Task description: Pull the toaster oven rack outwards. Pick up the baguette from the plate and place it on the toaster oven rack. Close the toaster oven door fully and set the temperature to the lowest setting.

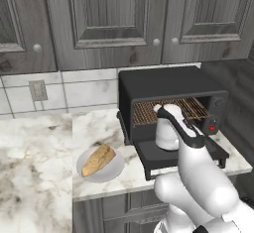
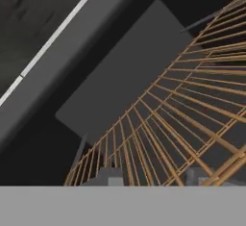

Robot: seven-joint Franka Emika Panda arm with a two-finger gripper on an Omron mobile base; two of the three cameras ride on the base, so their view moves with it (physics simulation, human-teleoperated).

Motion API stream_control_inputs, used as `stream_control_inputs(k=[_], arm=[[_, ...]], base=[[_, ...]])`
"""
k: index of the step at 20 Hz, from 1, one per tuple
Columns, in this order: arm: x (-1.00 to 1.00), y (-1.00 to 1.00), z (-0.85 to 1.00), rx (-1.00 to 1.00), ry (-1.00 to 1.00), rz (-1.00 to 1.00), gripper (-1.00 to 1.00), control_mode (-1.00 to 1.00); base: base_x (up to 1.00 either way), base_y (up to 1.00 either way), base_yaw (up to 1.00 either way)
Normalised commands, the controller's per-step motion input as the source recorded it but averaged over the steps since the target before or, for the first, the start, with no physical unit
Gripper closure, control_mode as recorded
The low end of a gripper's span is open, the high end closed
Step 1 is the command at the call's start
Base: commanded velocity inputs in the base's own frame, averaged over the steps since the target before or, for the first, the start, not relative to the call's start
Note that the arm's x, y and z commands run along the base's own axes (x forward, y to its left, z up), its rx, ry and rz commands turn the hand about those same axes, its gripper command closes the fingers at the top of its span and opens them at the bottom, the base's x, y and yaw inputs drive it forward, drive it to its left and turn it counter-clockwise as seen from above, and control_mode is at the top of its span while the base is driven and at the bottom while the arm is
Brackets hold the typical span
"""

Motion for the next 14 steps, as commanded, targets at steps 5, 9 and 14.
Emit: stream_control_inputs(k=[5,9,14], arm=[[-0.46,0.00,0.00,0.02,0.04,-0.01,1.00,-1.00],[-0.08,0.00,0.00,0.01,0.00,0.00,-1.00,-1.00],[-0.04,0.00,0.00,0.00,0.00,0.00,-1.00,-1.00]], base=[[0.00,0.00,0.00],[0.00,0.00,0.00],[0.00,0.00,0.00]])
